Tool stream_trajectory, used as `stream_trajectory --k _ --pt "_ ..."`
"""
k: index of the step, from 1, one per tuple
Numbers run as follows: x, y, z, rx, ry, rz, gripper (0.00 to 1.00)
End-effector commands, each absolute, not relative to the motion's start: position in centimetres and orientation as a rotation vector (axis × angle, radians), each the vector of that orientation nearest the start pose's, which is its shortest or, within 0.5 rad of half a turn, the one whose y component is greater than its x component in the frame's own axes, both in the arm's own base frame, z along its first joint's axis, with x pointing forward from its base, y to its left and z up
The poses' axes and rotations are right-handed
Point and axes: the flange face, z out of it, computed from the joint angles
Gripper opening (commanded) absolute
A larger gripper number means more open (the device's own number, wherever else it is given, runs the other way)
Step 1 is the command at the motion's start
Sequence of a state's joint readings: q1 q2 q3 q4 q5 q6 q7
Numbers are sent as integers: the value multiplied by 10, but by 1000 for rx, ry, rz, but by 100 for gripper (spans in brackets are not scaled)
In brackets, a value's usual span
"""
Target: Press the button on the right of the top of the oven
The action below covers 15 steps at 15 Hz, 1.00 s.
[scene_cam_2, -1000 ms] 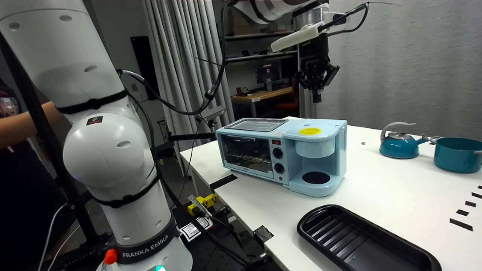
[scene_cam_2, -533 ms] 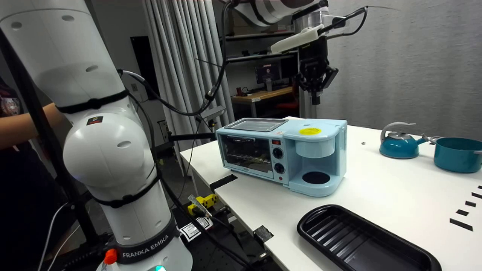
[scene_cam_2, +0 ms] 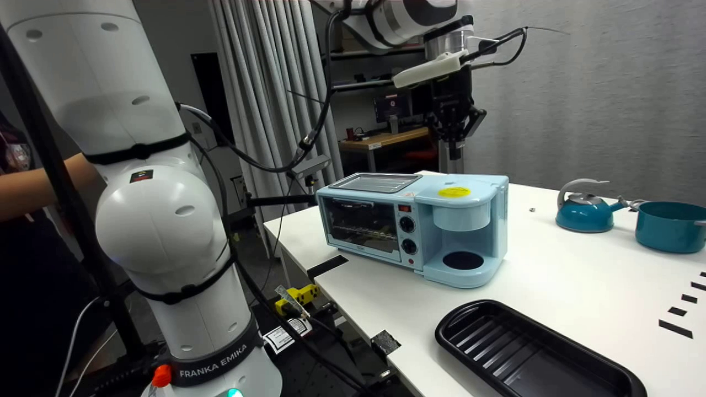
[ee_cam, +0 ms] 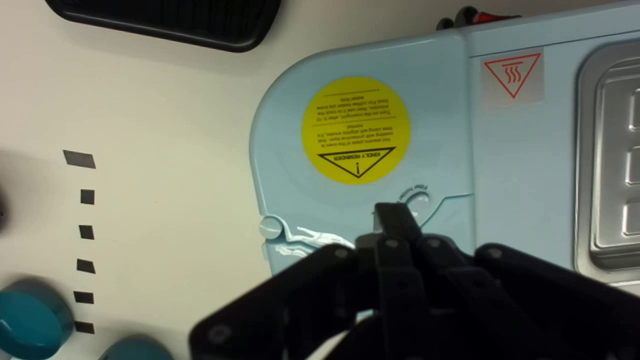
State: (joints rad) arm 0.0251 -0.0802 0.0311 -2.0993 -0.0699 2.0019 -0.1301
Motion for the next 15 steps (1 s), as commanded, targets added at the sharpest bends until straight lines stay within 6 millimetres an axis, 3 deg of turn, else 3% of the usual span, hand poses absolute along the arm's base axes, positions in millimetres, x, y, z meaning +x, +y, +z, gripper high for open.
stream_trajectory --k 1,15 --pt "531 29 451 -3173 -361 -27 0" --pt "534 58 432 -3183 -335 9 0"
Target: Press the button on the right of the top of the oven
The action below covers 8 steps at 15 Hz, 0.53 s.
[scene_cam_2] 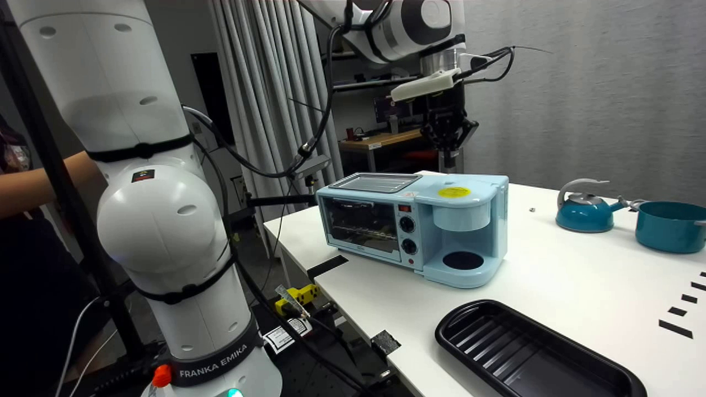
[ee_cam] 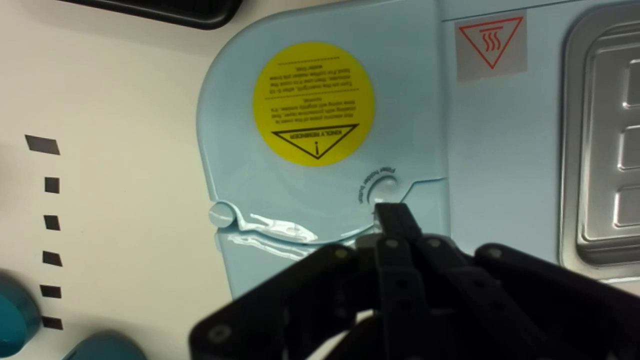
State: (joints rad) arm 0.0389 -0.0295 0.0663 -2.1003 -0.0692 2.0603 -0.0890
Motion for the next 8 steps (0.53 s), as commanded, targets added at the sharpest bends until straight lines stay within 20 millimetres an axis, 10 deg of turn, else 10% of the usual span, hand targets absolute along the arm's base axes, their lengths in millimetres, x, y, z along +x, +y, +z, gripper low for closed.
stream_trajectory --k 1,8 --pt "532 59 431 -3182 -330 10 0" --pt "529 58 422 -3177 -309 24 0"
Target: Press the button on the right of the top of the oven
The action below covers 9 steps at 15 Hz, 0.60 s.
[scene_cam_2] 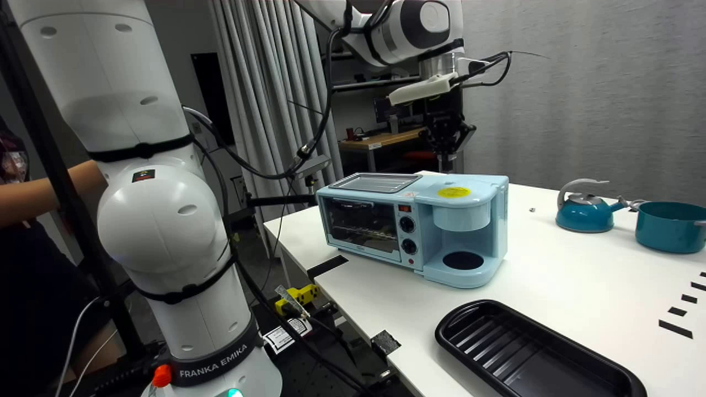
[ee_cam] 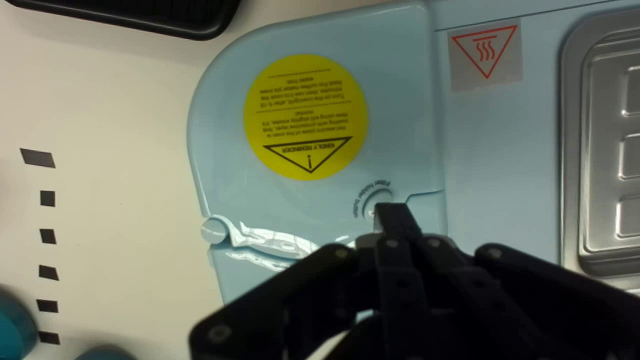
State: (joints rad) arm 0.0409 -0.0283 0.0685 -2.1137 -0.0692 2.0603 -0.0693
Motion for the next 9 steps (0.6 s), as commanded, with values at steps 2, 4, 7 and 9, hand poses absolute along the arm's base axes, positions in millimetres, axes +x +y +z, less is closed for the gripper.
stream_trajectory --k 2,4,7,9 --pt "528 58 420 -3175 -305 35 0" --pt "527 57 418 -3174 -317 43 0" --pt "526 56 418 -3175 -357 55 0" --pt "525 58 418 -3143 -390 79 0"
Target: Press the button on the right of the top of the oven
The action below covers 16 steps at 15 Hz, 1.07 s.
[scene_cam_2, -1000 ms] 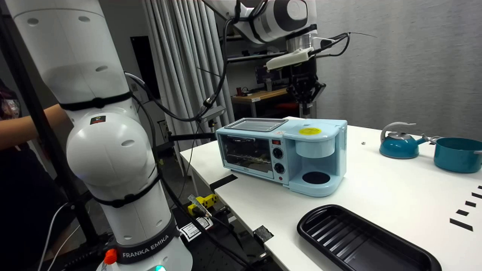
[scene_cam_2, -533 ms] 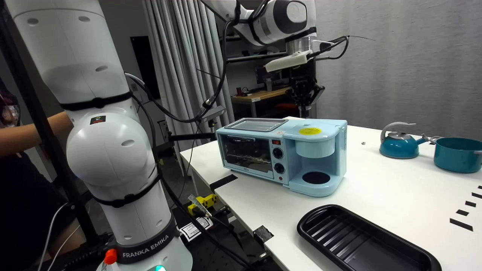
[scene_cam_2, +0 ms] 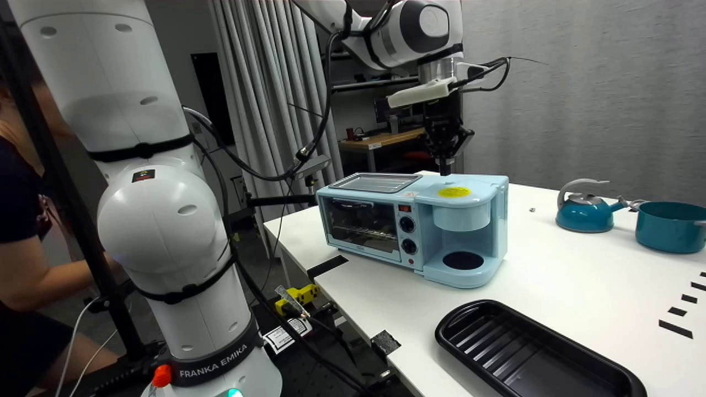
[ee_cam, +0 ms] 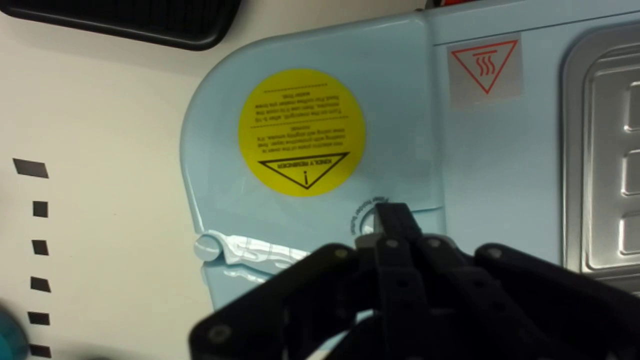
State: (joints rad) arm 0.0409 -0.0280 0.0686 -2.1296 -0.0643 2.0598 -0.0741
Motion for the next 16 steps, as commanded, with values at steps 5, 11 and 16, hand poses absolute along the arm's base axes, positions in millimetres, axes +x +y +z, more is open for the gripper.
stream_trajectory --k 5,11,16 --pt "525 57 418 -3155 -392 95 0" --pt "527 56 417 -3180 -403 49 0" --pt "532 54 419 -3227 -433 -54 0"
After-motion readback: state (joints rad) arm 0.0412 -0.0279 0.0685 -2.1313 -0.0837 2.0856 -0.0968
